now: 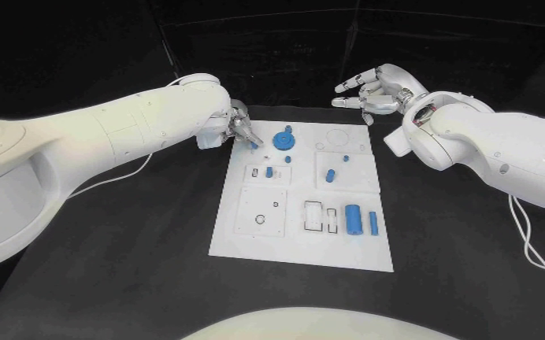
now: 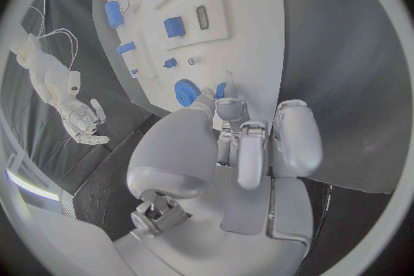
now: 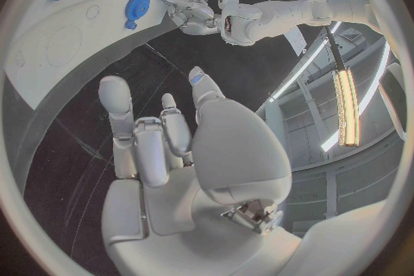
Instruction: Assemble the parts on the task board
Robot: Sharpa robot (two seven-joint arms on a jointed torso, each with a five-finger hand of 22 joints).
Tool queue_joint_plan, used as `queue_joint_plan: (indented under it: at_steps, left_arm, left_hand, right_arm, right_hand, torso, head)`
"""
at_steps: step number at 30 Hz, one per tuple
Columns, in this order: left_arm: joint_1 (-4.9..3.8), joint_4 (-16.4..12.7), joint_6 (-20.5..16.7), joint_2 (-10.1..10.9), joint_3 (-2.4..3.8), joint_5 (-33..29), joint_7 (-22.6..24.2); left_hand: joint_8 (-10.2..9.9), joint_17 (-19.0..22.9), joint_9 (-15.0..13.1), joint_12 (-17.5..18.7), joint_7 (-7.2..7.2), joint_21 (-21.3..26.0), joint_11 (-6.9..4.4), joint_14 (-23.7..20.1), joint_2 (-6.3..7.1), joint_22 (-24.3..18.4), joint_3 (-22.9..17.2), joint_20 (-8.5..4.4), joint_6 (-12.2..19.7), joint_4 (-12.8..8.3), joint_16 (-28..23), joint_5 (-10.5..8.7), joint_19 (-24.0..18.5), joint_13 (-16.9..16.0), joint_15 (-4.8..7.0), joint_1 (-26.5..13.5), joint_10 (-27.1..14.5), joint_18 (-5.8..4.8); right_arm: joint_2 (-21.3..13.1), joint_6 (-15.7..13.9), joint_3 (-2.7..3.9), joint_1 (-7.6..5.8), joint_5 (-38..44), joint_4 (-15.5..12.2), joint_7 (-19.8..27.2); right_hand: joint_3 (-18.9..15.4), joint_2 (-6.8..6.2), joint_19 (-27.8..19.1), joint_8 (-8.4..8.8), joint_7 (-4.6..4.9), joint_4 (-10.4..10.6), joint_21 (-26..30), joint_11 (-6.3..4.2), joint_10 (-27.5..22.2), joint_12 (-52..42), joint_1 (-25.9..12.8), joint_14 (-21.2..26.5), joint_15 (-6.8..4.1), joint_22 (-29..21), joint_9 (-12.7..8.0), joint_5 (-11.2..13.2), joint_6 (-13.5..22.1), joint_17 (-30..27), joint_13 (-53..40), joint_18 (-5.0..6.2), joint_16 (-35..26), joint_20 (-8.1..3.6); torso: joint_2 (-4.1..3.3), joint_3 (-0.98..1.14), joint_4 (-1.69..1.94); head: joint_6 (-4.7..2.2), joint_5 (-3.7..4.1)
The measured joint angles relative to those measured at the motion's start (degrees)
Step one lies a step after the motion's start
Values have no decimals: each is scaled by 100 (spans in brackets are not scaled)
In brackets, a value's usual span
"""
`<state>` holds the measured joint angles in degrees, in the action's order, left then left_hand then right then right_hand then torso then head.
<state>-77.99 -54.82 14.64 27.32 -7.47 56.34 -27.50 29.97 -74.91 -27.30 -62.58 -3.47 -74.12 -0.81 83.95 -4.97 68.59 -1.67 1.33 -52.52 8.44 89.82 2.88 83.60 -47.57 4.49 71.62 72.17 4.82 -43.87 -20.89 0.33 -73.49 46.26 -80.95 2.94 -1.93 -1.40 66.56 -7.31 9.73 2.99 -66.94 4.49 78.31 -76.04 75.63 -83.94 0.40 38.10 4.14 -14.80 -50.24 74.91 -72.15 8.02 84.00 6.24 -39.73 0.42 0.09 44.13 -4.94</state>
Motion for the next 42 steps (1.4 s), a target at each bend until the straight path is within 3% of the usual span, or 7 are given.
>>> queue_joint_plan:
  at_steps: [10,15,20,22,30,36,42]
  left_arm:
    - [1,19,-1,-10,0,-32,2]
    - [1,22,-5,-13,0,-44,9]
    - [1,-10,-53,21,0,-113,37]
    - [1,-67,-98,81,0,-165,59]
    - [1,-497,-336,440,0,-445,127]
    - [1,-945,-490,742,-5,-652,138]
    - [1,-1492,-650,1076,-13,-795,133]
  left_hand:
    - [26,0,25,0,0,0,-3,0,-146,3,-194,0,1,-144,0,-1,0,10,0,146,-4,0]
    - [-25,0,86,45,18,0,-11,0,-188,19,-701,0,66,-405,0,-25,0,39,0,404,-51,-1]
    - [50,0,93,67,-10,0,-2,0,-172,51,-1032,0,94,-108,0,-41,0,41,0,445,-59,0]
    - [96,0,93,67,-10,0,-14,0,-95,67,-1195,0,94,55,0,-29,0,50,0,362,-47,0]
    - [268,0,73,67,17,-26,-31,0,379,136,-2670,20,37,-305,0,-20,20,70,0,-542,56,0]
    - [383,0,51,67,17,-26,-31,0,480,161,-3247,20,-3,-509,0,27,20,77,0,-962,95,-1]
    - [424,0,51,67,17,-48,-51,0,506,171,-3361,20,-3,-559,0,28,20,76,0,-1080,116,0]
  right_arm:
    - [-3,1,0,0,0,-1,-2]
    - [-5,1,0,0,0,-5,-4]
    - [-10,2,0,0,0,-7,-5]
    - [-14,2,0,0,0,-7,-6]
    - [-28,5,0,0,0,-7,-9]
    - [-38,9,0,0,0,-4,-11]
    - [-41,13,0,0,0,1,-12]
  right_hand:
    - [0,0,0,0,0,0,0,0,0,0,0,0,0,0,0,0,0,0,-4,0,0,0]
    - [0,0,0,0,0,0,0,0,0,0,0,0,0,0,0,0,0,0,-5,0,0,0]
    - [0,0,0,0,0,0,0,0,0,0,0,0,0,0,0,0,0,0,-5,0,0,0]
    - [0,0,0,0,0,0,0,0,0,0,0,0,0,0,0,0,0,0,-5,0,0,0]
    - [-15,0,0,0,0,15,0,0,0,0,0,0,0,0,0,0,0,0,-5,0,0,0]
    - [-15,0,0,0,0,15,0,0,0,0,0,0,0,0,0,0,0,2,-4,0,0,0]
    - [-15,0,0,0,0,15,0,0,0,0,0,0,0,0,0,0,0,4,-4,0,0,0]
  torso:
    - [0,3,-3]
    - [-1,3,-5]
    - [-1,3,-5]
    - [-1,3,-5]
    - [1,3,5]
    - [3,1,5]
    - [4,0,7]
  head:
    - [10,-10]
    - [10,-11]
    - [9,-12]
    - [10,-12]
    - [14,-4]
    - [9,-24]
    - [16,-41]
